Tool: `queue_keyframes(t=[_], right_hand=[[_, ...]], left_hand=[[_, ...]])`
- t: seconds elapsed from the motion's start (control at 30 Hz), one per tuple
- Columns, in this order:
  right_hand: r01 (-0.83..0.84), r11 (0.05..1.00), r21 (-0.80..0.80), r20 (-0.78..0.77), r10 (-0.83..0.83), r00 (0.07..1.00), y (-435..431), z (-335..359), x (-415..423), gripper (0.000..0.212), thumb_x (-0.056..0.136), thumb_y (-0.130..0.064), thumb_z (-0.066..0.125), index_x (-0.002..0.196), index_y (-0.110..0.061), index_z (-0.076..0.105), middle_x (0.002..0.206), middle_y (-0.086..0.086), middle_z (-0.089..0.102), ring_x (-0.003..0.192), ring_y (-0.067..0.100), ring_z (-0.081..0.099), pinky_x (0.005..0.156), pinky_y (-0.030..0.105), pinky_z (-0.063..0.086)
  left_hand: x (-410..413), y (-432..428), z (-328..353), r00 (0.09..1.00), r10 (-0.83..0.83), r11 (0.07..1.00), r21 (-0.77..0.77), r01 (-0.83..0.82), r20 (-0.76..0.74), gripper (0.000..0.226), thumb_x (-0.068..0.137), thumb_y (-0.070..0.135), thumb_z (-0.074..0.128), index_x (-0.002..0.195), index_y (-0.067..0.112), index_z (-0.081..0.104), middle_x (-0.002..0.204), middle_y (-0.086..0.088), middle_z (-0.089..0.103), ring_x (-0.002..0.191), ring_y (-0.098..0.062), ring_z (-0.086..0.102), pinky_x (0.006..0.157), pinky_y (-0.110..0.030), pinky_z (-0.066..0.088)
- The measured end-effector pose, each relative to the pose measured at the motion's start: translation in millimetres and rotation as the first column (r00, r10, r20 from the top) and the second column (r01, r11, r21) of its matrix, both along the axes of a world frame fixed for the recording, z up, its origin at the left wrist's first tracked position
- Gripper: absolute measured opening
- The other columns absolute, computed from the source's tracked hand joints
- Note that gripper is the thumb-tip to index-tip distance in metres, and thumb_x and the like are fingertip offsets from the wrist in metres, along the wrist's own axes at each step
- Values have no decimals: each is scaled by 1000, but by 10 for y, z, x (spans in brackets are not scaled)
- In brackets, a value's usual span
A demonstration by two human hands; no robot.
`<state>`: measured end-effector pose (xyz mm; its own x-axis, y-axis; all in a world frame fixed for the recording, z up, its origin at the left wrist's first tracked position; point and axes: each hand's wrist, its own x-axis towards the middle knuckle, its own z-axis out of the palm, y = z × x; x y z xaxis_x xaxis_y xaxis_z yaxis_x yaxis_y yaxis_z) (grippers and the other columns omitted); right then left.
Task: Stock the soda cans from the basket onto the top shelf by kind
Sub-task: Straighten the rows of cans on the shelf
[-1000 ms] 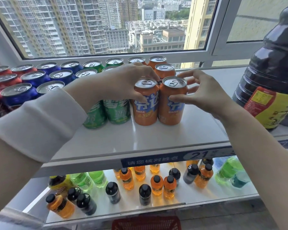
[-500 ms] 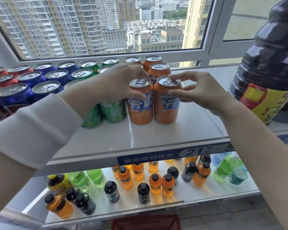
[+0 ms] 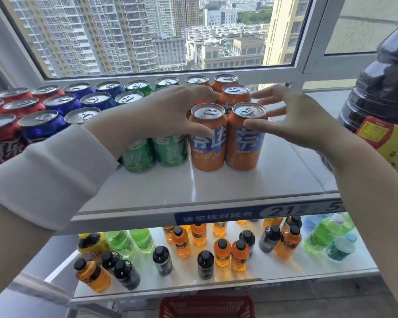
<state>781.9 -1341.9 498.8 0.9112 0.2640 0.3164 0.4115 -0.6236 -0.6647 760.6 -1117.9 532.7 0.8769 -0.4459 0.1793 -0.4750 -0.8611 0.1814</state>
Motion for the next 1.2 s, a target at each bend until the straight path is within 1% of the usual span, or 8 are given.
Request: queue_keyframes(t=[0.1,0.2,0.33,0.47,0.6,0.73,0.93,1.2], right_hand=[[41,999,27,154,-45,987,207,235,-95,51,74,-45,69,119,-23,56,109,-3,59,96,15,60,84,29,50],[-56,997,-59,240,69,968,584,384,-126,52,74,-43,70,118,-20,56,109,-2,60,91,12,60,76,17,47],[-145,922,-358,210,231,950,1158,333,-25,58,73,-43,72,123,-16,55,121,5,58,105,17,56,82,20,38],[-153,851,-503,150,260,954,1423,232,63,65,72,-49,70,126,-20,52,126,8,54,116,23,49,93,31,38],[-139,838,-527,161,260,952,1483,237,52,60,70,-44,75,123,-19,57,126,4,57,118,19,49,93,25,35],[-122,880,-460,160,216,963,1471,284,5,60,65,-41,80,117,-15,63,118,1,64,96,9,52,78,18,33],[-128,881,-456,141,213,967,1427,315,-67,65,61,-39,82,118,-16,61,111,-2,66,85,4,50,56,-4,30],[-104,846,-523,153,213,965,1412,343,-166,65,62,-42,81,119,-17,60,112,-3,66,86,2,49,63,9,31]], left_hand=[[-138,300,168,997,50,997,-54,-47,52,69,77,38,66,138,27,37,139,7,44,113,0,39,94,-19,26],[-184,658,188,989,141,989,40,-143,36,68,75,38,68,136,24,40,135,1,49,114,-9,46,96,-25,32],[-153,963,-14,977,212,968,138,-208,-16,68,71,47,70,132,27,45,127,-2,53,115,-19,50,99,-38,41],[-85,1060,-106,986,167,983,76,-166,1,60,73,41,72,128,29,49,121,-1,53,113,-15,45,92,-27,34],[-68,1080,-96,992,124,992,12,-124,29,53,71,37,75,120,28,58,117,1,58,111,-14,48,86,-22,31],[-105,1096,-78,992,119,992,-54,-118,34,53,67,38,77,117,30,62,105,10,55,98,-5,46,83,-21,31],[-175,1066,-80,996,77,996,-35,-76,42,55,68,39,76,119,30,60,115,4,59,104,-8,48,85,-21,30],[-208,1058,-106,996,67,998,-9,-67,58,55,72,41,73,123,30,57,117,6,56,97,-1,40,78,-15,24]])
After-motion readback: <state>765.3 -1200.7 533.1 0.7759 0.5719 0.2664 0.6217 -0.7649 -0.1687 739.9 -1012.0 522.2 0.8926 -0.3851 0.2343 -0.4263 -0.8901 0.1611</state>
